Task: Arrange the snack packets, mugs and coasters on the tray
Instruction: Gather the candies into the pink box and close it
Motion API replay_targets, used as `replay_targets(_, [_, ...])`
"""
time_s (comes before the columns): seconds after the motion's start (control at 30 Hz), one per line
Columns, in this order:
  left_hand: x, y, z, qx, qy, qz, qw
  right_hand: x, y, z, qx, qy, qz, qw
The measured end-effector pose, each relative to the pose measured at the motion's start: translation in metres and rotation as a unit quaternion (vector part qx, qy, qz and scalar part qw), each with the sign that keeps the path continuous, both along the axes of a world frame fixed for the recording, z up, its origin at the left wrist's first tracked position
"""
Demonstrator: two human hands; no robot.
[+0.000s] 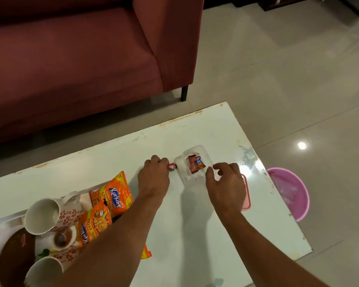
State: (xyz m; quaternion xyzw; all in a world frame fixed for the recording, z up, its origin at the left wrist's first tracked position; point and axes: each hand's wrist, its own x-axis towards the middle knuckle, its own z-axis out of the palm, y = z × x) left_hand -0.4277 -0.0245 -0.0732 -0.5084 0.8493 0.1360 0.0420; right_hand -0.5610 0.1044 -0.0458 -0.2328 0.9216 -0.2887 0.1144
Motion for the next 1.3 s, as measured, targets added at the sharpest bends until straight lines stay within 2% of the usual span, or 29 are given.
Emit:
replay_targets(0.07, [-0.001,0.002,0.010,-0.001,0.067,0.059,0.996,-0.003,0.019,-0.001,0.003,0.003,-0.012,1.000])
replay_targets(0.13, [-0.007,0.007,0.024,-0.022,0.171,0.114,0.978,-0.005,0.037,-0.005,0.015,-0.002,-0.023,1.000])
replay_targets(0.23, [-0.023,0.021,0.043,-0.058,0.255,0.071,0.963,-0.007,0.056,-0.015,0.057,-0.001,-0.035,0.998])
replay_targets(0.3, [-0.034,0.028,0.048,-0.035,0.255,0.032,0.966,-0.008,0.063,-0.019,0.078,0.001,-0.035,0.996])
replay_targets(0.4, [-0.041,0.036,0.046,-0.016,0.208,-0.023,0.978,-0.013,0.068,-0.023,0.086,0.007,-0.039,0.995])
replay_targets(0.47, [-0.038,0.040,0.044,-0.021,0.208,-0.029,0.978,-0.017,0.068,-0.026,0.078,0.019,-0.049,0.996])
replay_targets(0.57, [-0.027,0.042,0.040,-0.026,0.232,0.026,0.972,-0.021,0.064,-0.032,0.089,0.047,-0.047,0.994])
replay_targets(0.7, [-0.016,0.044,0.038,-0.015,0.238,0.107,0.965,-0.019,0.051,-0.033,0.186,0.022,-0.039,0.982])
replay_targets(0.9, [-0.016,0.052,0.041,0.039,0.248,0.174,0.952,-0.028,0.055,-0.034,0.217,0.002,-0.055,0.975])
replay_targets(1.03, [-0.015,0.061,0.045,0.054,0.282,0.180,0.941,-0.031,0.058,-0.027,0.196,0.027,-0.016,0.980])
replay_targets(1.17, [-0.014,0.074,0.045,0.034,0.300,0.126,0.945,-0.027,0.061,-0.010,0.205,0.113,0.070,0.970])
replay_targets(1.23, [-0.016,0.074,0.046,0.018,0.312,0.089,0.946,-0.026,0.062,0.002,0.119,0.118,0.045,0.985])
replay_targets(1.3, [-0.022,0.070,0.050,0.039,0.337,0.084,0.937,-0.024,0.057,0.018,0.003,0.080,0.030,0.996])
